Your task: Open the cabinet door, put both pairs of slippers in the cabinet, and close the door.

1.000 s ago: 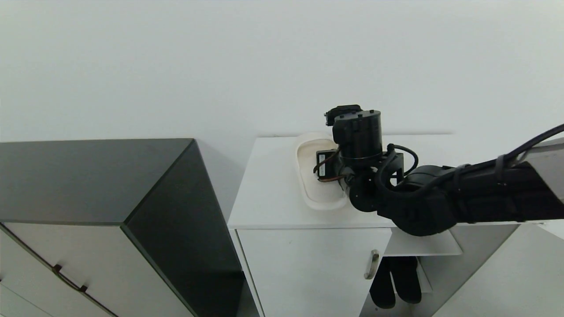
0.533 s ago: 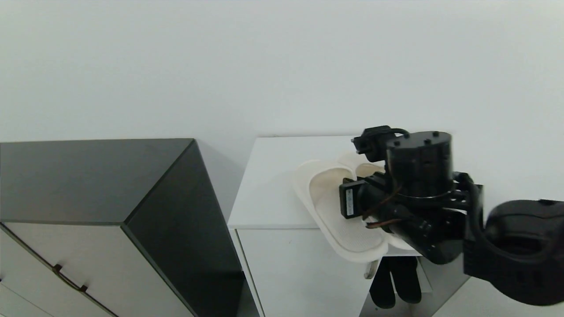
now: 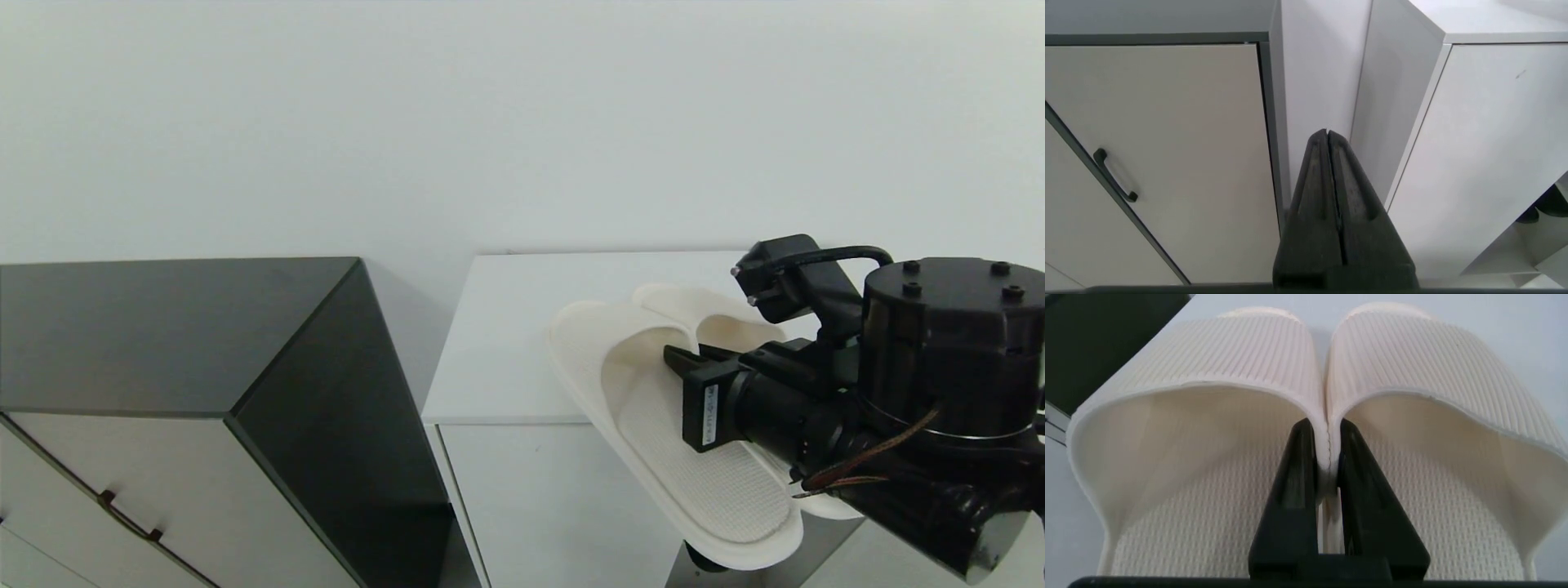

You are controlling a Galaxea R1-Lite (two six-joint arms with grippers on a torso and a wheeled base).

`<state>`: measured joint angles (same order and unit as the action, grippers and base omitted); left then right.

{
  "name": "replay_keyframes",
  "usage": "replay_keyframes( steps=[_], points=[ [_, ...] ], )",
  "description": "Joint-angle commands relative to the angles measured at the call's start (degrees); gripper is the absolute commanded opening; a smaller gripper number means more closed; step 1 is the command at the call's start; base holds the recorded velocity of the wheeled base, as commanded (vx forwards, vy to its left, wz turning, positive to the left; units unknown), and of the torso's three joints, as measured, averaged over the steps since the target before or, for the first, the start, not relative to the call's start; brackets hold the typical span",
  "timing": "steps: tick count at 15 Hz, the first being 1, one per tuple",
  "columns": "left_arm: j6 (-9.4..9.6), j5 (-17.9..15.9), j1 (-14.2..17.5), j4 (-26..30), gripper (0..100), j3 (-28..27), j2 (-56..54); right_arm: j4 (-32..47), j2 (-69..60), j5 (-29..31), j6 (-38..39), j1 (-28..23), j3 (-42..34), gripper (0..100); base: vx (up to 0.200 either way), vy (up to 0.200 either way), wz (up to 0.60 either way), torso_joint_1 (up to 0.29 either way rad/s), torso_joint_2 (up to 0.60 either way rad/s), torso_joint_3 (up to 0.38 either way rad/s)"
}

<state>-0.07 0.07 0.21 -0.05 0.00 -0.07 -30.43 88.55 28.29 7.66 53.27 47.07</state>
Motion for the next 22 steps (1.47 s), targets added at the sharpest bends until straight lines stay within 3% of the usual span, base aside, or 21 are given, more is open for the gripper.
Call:
replay_keyframes(
  steps=[1, 3, 16, 22],
  points=[
    [-0.01, 0.01, -0.03, -0.04, 0, 0.0, 0.07, -0.16, 0.13, 0.01, -0.01, -0.01, -0.13, 0, 0.0, 0.0, 0.0, 0.0, 0.0, 0.0],
    [-0.01, 0.01, -0.03, -0.04, 0, 0.0, 0.07, -0.16, 0.66, -0.08, -0.01, -0.01, -0.22, 0, 0.0, 0.0, 0.0, 0.0, 0.0, 0.0],
    [-0.89, 0.1, -0.03, -0.04, 0, 0.0, 0.07, -0.25, 0.83, 0.27, -0.1, -0.01, -1.1, 0, -0.2, 0.0, 0.0, 0.004, 0.0, 0.002],
    [-0.81, 0.01, -0.03, -0.04, 0, 0.0, 0.07, -0.25, 0.74, 0.18, -0.1, -0.01, -1.45, 0, 0.0, 0.0, 0.0, 0.0, 0.0, 0.0]
  ],
)
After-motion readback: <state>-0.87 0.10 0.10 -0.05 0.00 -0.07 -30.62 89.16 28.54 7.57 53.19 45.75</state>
